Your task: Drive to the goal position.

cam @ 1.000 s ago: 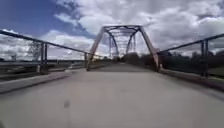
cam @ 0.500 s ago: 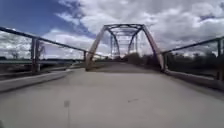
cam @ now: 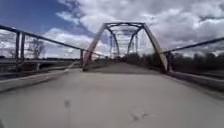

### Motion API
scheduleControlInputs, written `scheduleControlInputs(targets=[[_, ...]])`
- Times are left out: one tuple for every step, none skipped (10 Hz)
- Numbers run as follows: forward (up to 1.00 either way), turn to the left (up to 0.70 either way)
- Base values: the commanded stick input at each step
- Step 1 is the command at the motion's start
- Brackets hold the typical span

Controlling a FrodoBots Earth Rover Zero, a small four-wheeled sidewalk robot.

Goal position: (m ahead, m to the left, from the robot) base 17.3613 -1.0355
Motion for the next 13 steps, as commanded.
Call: scheduleControlInputs(targets=[[1.0,0.0],[1.0,0.0],[1.0,0.0],[1.0,0.0],[1.0,0.0],[1.0,-0.18],[1.0,-0.32],[1.0,-0.37],[1.0,-0.32],[1.0,-0.11],[1.0,-0.01],[1.0,0.0],[1.0,0.0]])
